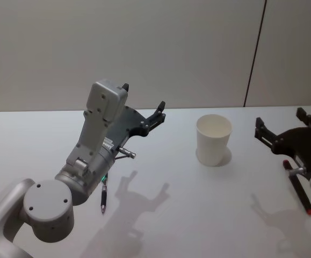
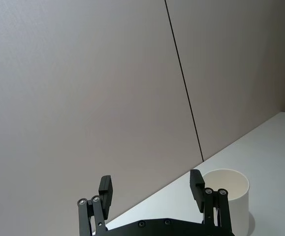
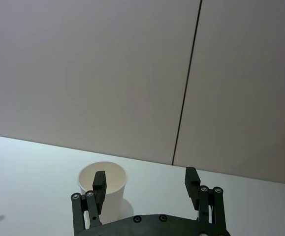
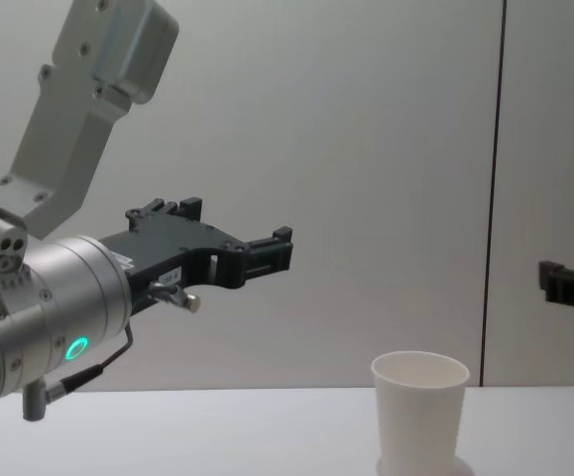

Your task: Place the pen into the pen holder.

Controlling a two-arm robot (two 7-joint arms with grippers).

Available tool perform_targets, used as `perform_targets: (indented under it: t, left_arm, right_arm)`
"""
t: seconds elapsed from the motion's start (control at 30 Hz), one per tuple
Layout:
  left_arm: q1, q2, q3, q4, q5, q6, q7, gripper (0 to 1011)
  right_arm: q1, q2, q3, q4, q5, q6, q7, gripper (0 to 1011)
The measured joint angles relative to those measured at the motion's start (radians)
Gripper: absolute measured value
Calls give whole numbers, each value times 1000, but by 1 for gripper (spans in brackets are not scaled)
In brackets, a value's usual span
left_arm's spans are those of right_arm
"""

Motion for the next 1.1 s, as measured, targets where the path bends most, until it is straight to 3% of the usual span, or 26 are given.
perform_targets:
  t: [0.57,1.1]
  left_arm:
    - [0,0,0,0,0,0,0,1000]
    - [0,0,0,0,0,0,0,1000]
  right_arm:
    - [25,14,38,-8,-12,195,-44,1002]
    - [121,-9,53,65,-55,408,-38,1002]
